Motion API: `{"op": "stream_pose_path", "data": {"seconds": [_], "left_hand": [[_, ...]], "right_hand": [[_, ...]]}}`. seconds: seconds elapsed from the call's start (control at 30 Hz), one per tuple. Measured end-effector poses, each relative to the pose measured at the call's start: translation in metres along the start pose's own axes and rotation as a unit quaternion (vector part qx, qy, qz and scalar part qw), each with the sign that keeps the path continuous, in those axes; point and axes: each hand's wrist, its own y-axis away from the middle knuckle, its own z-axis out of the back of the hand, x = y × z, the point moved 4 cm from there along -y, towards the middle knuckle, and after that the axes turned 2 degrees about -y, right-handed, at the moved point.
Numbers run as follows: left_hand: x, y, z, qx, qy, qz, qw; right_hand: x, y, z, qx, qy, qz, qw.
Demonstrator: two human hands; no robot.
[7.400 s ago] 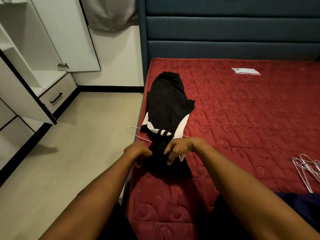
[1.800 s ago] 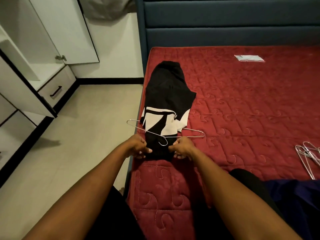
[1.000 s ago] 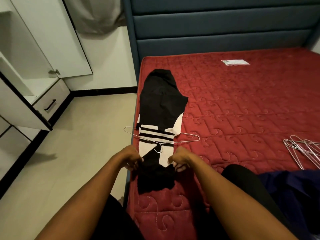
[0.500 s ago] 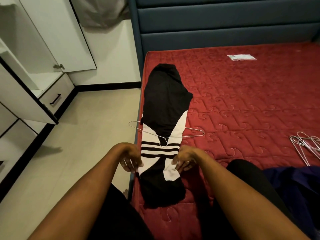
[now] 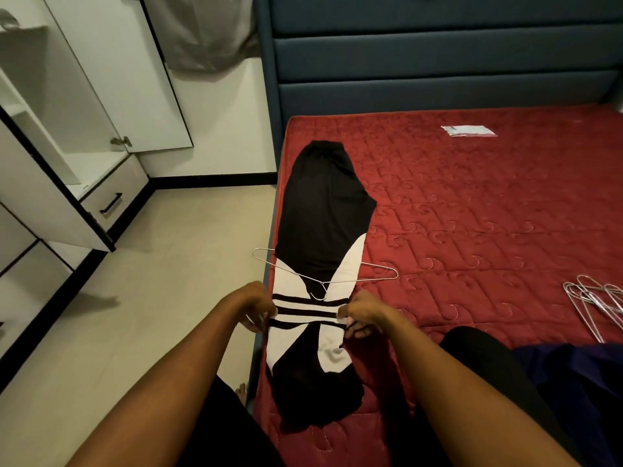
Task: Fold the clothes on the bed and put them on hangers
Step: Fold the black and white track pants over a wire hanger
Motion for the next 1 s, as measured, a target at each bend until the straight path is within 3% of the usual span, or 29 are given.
{"op": "stream_pose_path", "data": {"seconds": [0.23,0.43,0.63,0.83,1.0], "left_hand": [[0.004,0.002,0.004,-0.008,-0.024,0.014,1.0],[-0.002,-0.015,0.013,-0.077,0.021,-0.015,0.997],[-0.009,-0.019,0.009,0.005,-0.025,0.017,1.0],[-0.007,-0.029,0.015,-0.033,-0.004,0.017,0.999],[-0.006,-0.019,0.015,-0.009,-0.018,0.037,0.999]], "right_hand": [[0.004,0.0,0.002,0.036,0.073,-0.018,0.997],[0.017,-0.012,0.027,-0.068,0.077,0.03,0.994],[0.013,-0.006,0.001,0.081,0.15,-0.043,0.984],[0.006,-0.014,0.007,-0.007,0.024,-0.01,1.0],[0.009,-0.016,0.004,0.026,0.111,-0.036,0.993]]}}
